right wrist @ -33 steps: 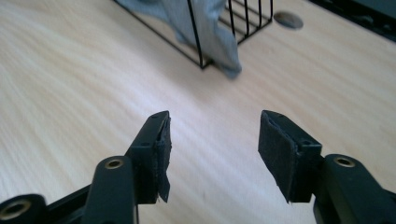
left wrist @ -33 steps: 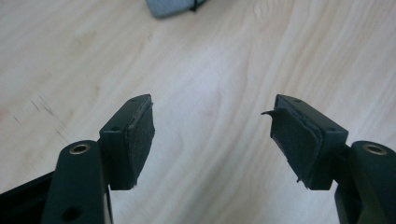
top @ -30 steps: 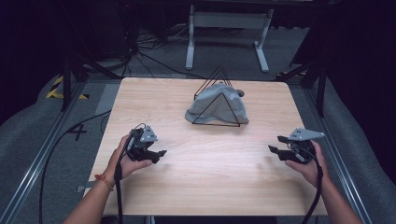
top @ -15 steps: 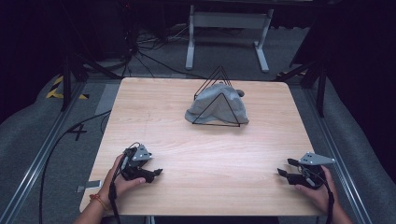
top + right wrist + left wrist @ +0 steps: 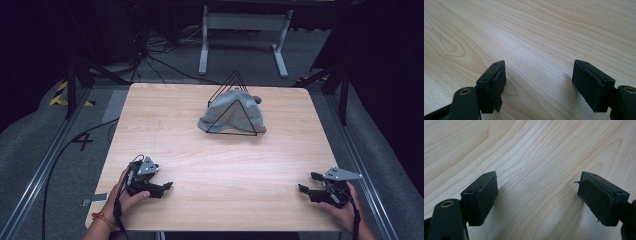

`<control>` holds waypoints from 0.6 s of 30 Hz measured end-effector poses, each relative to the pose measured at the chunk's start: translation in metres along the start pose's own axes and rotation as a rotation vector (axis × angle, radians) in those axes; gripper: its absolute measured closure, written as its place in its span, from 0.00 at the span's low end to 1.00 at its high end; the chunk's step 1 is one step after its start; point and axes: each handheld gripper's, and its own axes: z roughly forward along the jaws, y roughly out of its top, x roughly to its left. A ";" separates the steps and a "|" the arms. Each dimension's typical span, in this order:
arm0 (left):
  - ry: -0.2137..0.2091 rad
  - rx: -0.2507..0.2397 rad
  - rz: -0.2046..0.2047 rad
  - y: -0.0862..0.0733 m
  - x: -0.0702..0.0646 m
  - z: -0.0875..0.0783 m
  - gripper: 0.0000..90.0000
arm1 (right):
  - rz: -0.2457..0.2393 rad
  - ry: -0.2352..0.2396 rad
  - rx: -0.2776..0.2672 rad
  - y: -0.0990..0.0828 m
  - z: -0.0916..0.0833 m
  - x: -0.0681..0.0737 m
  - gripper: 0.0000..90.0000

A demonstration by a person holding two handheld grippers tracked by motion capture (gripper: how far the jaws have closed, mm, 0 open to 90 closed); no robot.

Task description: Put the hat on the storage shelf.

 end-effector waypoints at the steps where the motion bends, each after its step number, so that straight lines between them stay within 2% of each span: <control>1: 0.000 0.000 0.001 0.000 0.000 0.000 0.19 | 0.000 0.000 0.000 0.000 0.000 0.000 0.30; 12: -0.001 0.001 0.000 0.000 0.000 0.000 0.19 | 0.001 0.004 0.001 0.000 0.000 0.000 0.29; 18: -0.007 0.006 0.014 0.000 0.001 0.000 0.17 | -0.005 0.004 0.001 0.000 0.001 -0.001 0.28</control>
